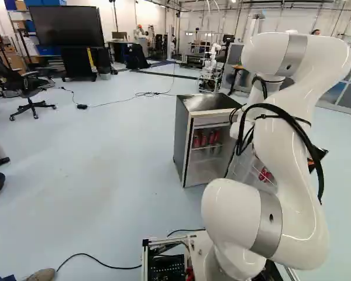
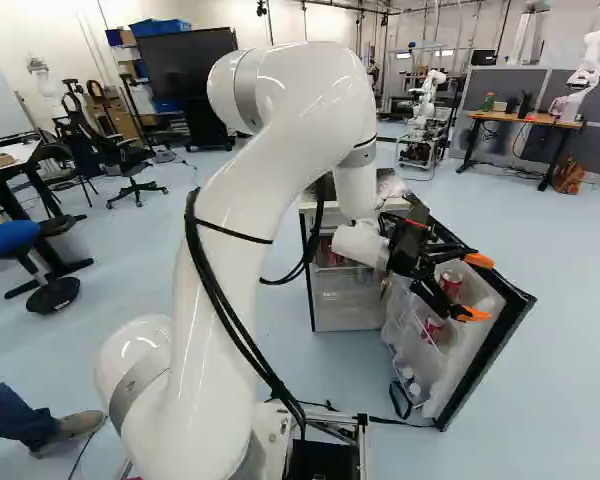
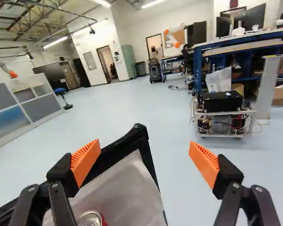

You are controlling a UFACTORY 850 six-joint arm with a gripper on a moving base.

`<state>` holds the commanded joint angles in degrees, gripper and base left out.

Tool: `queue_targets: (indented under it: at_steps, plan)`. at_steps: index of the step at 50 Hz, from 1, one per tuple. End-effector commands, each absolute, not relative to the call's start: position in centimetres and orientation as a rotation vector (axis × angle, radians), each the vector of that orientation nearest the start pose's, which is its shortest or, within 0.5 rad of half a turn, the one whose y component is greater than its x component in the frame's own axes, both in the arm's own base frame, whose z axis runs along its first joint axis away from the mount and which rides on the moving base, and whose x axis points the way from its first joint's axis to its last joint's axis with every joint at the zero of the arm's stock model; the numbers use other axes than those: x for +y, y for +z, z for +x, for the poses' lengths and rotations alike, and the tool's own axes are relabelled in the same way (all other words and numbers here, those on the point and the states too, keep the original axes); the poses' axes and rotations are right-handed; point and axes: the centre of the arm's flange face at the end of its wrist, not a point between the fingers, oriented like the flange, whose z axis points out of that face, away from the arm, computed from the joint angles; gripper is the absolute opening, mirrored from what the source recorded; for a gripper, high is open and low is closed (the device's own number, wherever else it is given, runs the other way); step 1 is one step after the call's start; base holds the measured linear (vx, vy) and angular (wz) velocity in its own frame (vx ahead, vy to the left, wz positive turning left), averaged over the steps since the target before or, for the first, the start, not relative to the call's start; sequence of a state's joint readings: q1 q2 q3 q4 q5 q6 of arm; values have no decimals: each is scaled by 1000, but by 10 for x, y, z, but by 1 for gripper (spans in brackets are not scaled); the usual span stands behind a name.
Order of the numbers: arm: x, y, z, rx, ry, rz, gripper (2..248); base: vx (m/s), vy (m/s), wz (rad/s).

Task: Grab a drink from the fridge

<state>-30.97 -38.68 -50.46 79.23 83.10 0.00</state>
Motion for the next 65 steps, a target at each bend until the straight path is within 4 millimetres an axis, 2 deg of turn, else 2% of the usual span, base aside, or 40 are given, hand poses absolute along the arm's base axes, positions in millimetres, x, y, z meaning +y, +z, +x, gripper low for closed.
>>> queue_targets:
  at_steps: [33, 65]
  plan:
    - [-274, 285, 349, -1314, 1263, 1239, 247, 0, 0, 0]
    - [-210, 296, 320, -1050, 1470, 1596, 247, 0, 0, 0]
